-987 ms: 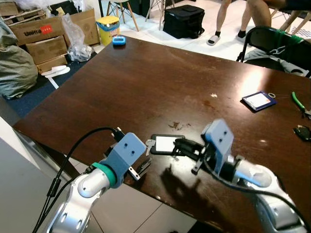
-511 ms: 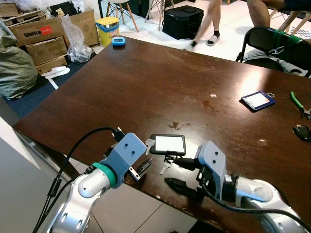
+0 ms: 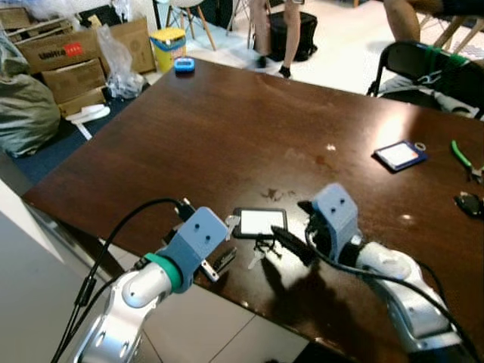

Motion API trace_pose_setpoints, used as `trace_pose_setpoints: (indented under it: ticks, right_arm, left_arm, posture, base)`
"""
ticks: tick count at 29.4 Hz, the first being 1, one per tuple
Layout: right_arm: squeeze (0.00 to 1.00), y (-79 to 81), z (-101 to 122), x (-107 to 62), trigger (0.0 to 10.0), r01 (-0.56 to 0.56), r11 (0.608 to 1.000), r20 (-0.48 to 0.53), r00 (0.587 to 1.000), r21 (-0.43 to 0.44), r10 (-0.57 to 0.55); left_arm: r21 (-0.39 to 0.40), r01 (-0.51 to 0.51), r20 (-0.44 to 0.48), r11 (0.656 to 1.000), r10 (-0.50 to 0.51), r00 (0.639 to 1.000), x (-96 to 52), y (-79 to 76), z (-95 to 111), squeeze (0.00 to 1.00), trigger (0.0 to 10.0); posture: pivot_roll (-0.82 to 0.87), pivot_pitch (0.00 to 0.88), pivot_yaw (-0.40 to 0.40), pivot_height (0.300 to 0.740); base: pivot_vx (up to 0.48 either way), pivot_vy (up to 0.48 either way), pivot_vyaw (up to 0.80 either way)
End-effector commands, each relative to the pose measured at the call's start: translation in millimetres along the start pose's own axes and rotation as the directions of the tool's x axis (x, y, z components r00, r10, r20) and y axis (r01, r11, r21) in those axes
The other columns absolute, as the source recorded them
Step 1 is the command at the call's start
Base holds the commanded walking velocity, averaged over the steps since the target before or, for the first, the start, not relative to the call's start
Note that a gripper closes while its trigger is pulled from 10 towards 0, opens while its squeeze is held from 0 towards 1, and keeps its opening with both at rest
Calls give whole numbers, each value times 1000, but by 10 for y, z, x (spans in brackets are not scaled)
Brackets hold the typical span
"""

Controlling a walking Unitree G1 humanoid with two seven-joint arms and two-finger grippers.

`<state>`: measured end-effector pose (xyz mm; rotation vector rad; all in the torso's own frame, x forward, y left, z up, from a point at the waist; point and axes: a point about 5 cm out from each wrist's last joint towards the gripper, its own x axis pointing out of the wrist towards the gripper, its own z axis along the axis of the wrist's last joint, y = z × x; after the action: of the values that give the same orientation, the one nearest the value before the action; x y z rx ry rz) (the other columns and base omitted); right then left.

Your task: Hang keys on a hook

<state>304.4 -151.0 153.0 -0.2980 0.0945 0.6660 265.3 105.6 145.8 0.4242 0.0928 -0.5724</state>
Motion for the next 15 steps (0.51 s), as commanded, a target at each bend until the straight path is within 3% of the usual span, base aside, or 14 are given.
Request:
trace_pose_setpoints:
  ticks: [1, 12, 15]
  right_arm:
    - [0, 40, -56, 36, 10000, -23, 1000, -16, 1000, -5, 23]
    - [0, 200, -102, 114, 10000, -139, 990, -18, 990, 5, 139]
    - [0, 192, -133, -8, 10000, -144, 989, -36, 989, -22, 144]
  left_arm:
    - [-2, -2, -33, 1000, 2, 999, -28, -12, -62, 0, 10000]
    - [-5, -11, -48, 1000, 11, 999, -91, -12, -88, 0, 10000]
    - [-7, -13, -50, 1000, 13, 999, -95, -2, -85, 0, 10000]
  posture:
    - [-118, 119, 119, 740]
    - [-95, 137, 113, 740]
    - [-105, 139, 117, 740]
  base:
    - [0, 0, 0]
    - [0, 0, 0]
    - [0, 0, 0]
